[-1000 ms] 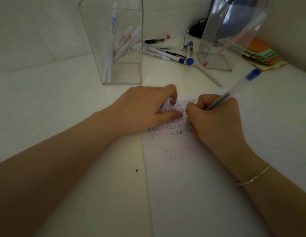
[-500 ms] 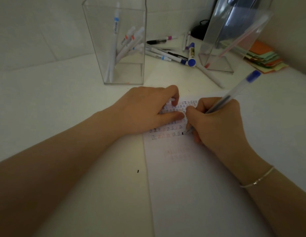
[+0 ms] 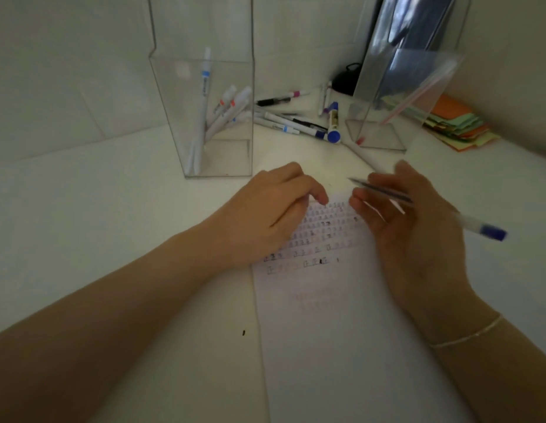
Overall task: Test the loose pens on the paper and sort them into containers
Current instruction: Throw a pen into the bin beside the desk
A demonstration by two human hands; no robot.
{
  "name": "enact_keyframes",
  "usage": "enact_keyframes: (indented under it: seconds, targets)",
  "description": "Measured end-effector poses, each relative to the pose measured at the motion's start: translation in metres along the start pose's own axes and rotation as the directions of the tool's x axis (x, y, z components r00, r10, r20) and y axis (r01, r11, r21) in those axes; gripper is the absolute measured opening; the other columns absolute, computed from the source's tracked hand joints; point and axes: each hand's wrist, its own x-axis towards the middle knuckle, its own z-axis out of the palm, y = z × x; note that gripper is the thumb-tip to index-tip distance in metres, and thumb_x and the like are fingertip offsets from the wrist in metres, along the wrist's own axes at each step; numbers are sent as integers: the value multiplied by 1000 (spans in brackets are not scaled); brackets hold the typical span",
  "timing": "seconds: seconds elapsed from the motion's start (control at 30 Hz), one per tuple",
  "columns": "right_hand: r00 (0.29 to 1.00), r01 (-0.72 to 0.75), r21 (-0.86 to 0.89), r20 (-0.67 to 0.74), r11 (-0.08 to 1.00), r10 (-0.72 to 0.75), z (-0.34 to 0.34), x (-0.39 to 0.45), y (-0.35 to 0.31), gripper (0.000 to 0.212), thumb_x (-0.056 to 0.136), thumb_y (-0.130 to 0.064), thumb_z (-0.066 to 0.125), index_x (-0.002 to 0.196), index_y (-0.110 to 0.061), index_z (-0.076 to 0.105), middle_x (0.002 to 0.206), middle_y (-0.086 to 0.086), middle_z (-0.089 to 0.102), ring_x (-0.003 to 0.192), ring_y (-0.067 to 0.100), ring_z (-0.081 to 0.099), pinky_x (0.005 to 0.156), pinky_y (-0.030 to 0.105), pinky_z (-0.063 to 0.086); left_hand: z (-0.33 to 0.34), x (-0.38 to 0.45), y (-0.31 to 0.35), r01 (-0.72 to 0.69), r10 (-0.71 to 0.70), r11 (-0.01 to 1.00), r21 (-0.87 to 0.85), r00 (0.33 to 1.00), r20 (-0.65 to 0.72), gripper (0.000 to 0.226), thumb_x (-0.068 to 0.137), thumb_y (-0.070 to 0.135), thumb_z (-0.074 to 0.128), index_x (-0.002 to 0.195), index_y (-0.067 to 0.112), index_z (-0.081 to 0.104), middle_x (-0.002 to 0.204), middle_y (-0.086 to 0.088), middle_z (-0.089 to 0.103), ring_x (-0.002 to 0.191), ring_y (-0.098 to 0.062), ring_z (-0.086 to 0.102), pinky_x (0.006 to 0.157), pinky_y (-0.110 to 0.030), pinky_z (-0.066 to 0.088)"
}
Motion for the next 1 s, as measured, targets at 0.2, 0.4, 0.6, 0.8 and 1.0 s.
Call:
enact_keyframes:
  seconds: [0.2, 0.4, 0.6, 0.8, 1.0]
  targets:
    - [999, 10, -56, 37, 998, -8, 0, 1, 0, 24, 92, -7, 51, 68, -7, 56, 58, 8, 62, 44, 18, 57, 46, 25, 51, -2, 1, 1, 91, -84, 977, -194, 996, 42, 32, 93, 14, 54, 124, 21, 49, 96, 14, 59, 97, 1, 54, 80, -8, 42]
    - [995, 70, -136, 79, 988, -60, 0, 0, 2, 31, 91, -4, 52, 61, -9, 51, 56, 8, 58, 43, 19, 53, 44, 25, 48, -1, 1, 4, 60, -59, 977, -205, 998, 13, 31, 89, 22, 54, 120, 21, 48, 97, 18, 60, 96, 7, 54, 83, -16, 45]
    - [991, 95, -325, 123, 941, -57, -3, 1, 6, 23, 88, -11, 59, 65, -8, 55, 56, 7, 62, 43, 16, 54, 50, 25, 49, -2, 2, 5, 33, -31, 991, -127, 999, 16, 29, 91, 18, 58, 119, 23, 50, 95, 26, 56, 98, 7, 53, 84, -10, 42]
    - [986, 67, -295, 163, 953, -19, -4, 2, 2, 13, 69, -21, 68, 67, -9, 64, 57, 11, 64, 45, 17, 58, 51, 22, 52, -5, 3, 8, 20, -25, 980, -197, 999, -20, 19, 90, 22, 54, 108, 25, 60, 100, 19, 62, 95, 1, 58, 81, -19, 46]
    - [965, 24, -255, 257, 967, 43, 2, -4, -2, 25, 69, -31, 65, 67, -6, 67, 63, 14, 68, 52, 23, 64, 51, 26, 53, -1, 8, 22, 185, -184, 781, -596, 981, 64, 16, 95, 7, 46, 93, 11, 61, 76, 5, 62, 71, -2, 58, 66, -17, 44]
